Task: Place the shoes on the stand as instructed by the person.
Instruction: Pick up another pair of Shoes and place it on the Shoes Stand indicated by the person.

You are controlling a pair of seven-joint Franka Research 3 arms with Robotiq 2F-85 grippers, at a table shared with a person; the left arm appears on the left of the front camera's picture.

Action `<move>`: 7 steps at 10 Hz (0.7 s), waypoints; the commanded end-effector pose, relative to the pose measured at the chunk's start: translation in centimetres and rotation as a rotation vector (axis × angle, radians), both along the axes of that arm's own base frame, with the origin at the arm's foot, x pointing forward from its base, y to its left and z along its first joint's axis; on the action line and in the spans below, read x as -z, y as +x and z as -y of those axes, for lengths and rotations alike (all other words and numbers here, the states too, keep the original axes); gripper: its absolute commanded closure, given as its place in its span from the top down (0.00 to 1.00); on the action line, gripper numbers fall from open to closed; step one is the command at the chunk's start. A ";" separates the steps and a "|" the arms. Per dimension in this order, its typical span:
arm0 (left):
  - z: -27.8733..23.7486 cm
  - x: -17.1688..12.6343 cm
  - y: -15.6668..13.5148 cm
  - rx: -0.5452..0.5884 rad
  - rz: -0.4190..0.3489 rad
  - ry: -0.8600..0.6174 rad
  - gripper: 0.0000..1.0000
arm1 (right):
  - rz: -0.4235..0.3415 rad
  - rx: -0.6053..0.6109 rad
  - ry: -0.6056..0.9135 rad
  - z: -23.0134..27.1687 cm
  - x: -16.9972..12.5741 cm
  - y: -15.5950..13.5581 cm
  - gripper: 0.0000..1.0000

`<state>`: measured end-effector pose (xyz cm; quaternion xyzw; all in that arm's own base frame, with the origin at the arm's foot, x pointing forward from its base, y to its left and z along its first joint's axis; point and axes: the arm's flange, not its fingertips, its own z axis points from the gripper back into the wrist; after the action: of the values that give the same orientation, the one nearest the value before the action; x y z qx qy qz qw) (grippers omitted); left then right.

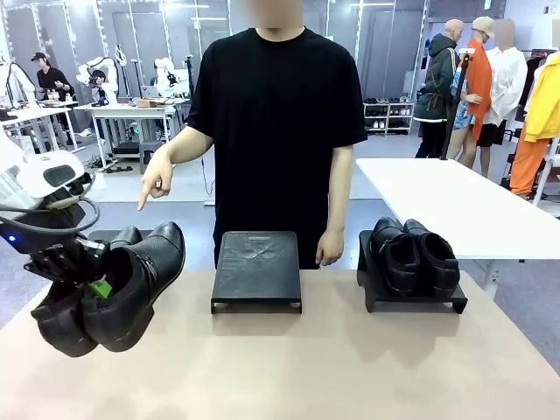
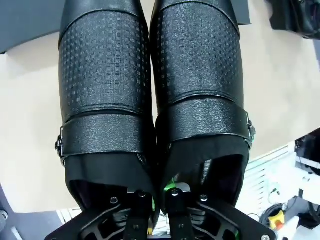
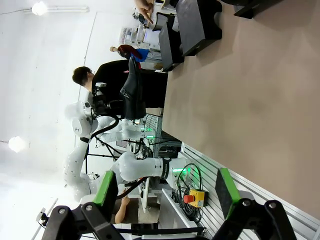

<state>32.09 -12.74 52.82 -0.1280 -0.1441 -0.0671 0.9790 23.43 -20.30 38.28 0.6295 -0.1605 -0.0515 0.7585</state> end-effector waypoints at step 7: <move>-0.9 0.7 1.8 -0.036 0.077 0.018 0.07 | 0.021 -0.004 -0.003 0.2 -0.1 -0.1 1.00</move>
<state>32.37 -12.26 51.58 -0.1271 -0.1404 -0.0708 0.9793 23.41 -20.31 38.28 0.6295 -0.1607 -0.0517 0.7584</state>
